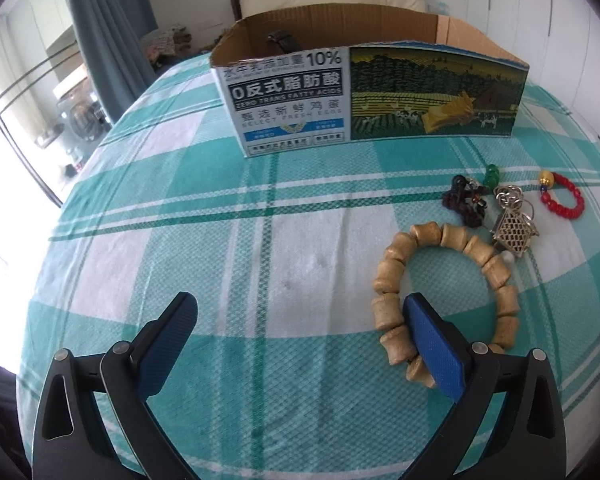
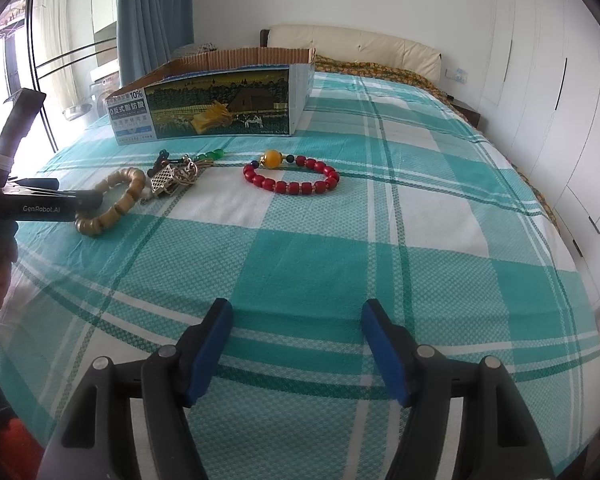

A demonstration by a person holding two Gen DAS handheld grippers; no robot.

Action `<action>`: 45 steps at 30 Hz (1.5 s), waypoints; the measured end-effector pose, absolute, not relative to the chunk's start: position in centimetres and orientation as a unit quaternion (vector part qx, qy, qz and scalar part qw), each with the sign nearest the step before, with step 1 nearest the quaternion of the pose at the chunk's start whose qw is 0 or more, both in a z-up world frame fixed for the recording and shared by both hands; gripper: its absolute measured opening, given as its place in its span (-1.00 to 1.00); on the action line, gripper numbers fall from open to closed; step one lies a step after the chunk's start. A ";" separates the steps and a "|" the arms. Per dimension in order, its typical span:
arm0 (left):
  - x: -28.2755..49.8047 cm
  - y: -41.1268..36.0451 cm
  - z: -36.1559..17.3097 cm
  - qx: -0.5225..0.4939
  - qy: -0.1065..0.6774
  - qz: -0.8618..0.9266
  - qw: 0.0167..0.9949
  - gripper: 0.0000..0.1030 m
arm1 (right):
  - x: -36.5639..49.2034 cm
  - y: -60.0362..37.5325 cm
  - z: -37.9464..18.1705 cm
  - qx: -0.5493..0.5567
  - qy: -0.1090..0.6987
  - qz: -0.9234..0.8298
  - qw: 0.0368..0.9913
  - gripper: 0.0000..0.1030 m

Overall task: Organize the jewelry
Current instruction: 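Grasp the wooden bead bracelet with the left tool while the right tool grasps the silver pendant keychain, then carry both items into the cardboard box and open both tools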

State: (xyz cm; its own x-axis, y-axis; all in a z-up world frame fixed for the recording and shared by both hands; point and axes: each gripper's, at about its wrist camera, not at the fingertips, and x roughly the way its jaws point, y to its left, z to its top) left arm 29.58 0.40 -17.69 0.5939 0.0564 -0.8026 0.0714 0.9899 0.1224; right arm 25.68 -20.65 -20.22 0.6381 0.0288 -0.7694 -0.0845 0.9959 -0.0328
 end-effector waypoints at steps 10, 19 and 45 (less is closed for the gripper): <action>28.3 1.6 -17.8 0.060 0.456 -0.013 0.888 0.94 | 32.7 -16.6 -18.5 0.096 0.426 0.146 0.888 0.30; 27.8 0.9 -17.6 0.018 0.455 -0.037 0.890 0.56 | 40.0 -13.1 -20.1 0.098 0.447 0.116 0.882 -0.42; 25.8 3.4 -7.1 -0.084 0.373 -0.141 0.913 -0.77 | 30.4 -18.1 -6.1 0.122 0.315 0.191 0.922 -0.87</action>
